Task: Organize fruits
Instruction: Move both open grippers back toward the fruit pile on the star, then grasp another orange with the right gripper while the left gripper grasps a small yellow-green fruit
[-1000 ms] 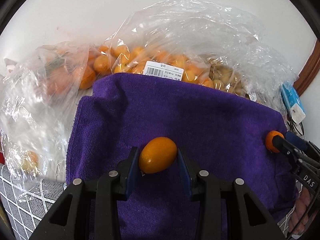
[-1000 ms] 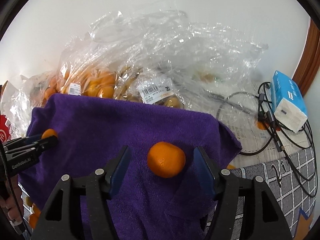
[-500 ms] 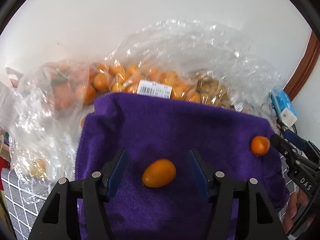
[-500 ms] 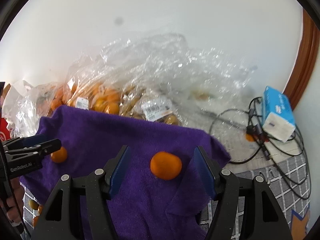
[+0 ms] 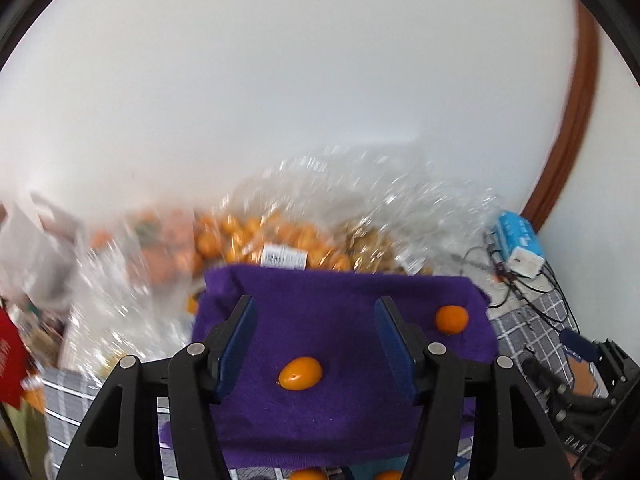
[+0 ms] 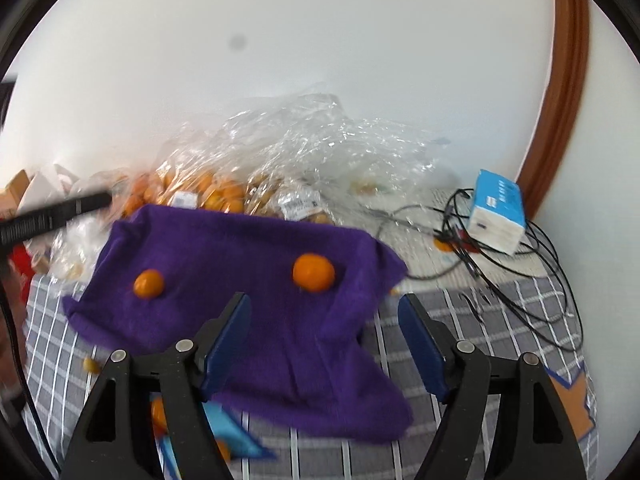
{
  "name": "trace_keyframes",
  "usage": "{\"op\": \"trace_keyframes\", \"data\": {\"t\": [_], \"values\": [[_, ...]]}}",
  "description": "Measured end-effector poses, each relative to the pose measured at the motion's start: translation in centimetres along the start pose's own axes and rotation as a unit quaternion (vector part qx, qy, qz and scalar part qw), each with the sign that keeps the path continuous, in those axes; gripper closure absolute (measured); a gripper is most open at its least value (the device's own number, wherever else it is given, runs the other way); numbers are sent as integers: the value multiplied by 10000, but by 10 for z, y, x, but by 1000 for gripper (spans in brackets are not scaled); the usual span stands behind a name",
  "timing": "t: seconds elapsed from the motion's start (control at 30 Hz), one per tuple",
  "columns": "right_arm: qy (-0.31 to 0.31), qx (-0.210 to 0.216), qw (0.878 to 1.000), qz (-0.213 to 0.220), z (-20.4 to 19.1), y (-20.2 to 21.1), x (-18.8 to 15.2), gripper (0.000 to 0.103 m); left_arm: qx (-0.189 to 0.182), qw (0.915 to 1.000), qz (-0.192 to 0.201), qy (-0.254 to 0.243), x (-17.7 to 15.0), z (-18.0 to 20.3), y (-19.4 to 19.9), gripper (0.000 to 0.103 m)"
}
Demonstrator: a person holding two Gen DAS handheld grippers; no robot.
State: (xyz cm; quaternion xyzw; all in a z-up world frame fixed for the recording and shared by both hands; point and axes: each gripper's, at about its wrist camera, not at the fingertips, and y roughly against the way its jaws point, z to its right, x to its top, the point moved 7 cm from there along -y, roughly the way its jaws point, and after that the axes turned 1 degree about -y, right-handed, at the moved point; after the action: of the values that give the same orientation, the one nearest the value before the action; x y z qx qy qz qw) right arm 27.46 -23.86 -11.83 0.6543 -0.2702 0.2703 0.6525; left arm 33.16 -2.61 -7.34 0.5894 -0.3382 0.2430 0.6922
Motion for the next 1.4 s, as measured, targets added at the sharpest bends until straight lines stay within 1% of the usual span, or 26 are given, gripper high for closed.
{"op": "trace_keyframes", "data": {"t": [0.07,0.17,0.3,0.4,0.53,0.6,0.73,0.83,0.93,1.0,1.07,1.1,1.13,1.2,1.23,1.3,1.4], "values": [[93,-61,9999,-18,0,12,-11,25,-73,9999,90,-22,-4,5,19,44],[139,-82,9999,8,-1,25,-28,24,-141,9999,-13,-45,-15,7,33,42],[-15,41,10000,-28,-3,36,-52,24,24,9999,-110,-35,-39,-3,50,41],[-136,160,9998,-33,-5,42,-69,24,110,9998,-160,65,-61,-15,59,41],[-69,218,9997,-30,-14,50,-89,25,207,9993,-270,163,-91,-28,66,41],[-29,242,9997,14,-19,55,-96,29,290,9989,-295,197,-107,-35,69,41],[-1,318,9995,68,-28,59,-108,35,446,9982,-349,204,-137,-50,72,41],[15,460,9989,35,-39,58,-114,37,647,9967,-428,241,-159,-67,72,41],[84,644,9979,-28,-55,56,-120,37,707,9945,-597,498,-176,-87,68,41],[198,756,9969,-58,-68,55,-124,37,620,9928,-734,711,-189,-99,64,41],[318,732,9968,-69,-76,50,-126,37,515,9913,-837,876,-198,-105,61,41],[355,691,9969,-107,-79,45,-127,39,493,9908,-867,918,-201,-106,61,41],[351,674,9970,-144,-80,41,-128,41,469,9903,-903,950,-205,-108,60,41],[251,736,9966,-263,-81,31,-128,53,444,9903,-923,933,-209,-108,58,41],[203,770,9963,-319,-80,26,-128,55,427,9905,-931,923,-211,-108,58,41],[61,828,9954,-471,-79,14,-128,55,373,9906,-934,926,-213,-107,57,41],[-64,1030,9924,-670,-83,0,-128,55,282,9908,-934,938,-212,-104,56,41]]}}
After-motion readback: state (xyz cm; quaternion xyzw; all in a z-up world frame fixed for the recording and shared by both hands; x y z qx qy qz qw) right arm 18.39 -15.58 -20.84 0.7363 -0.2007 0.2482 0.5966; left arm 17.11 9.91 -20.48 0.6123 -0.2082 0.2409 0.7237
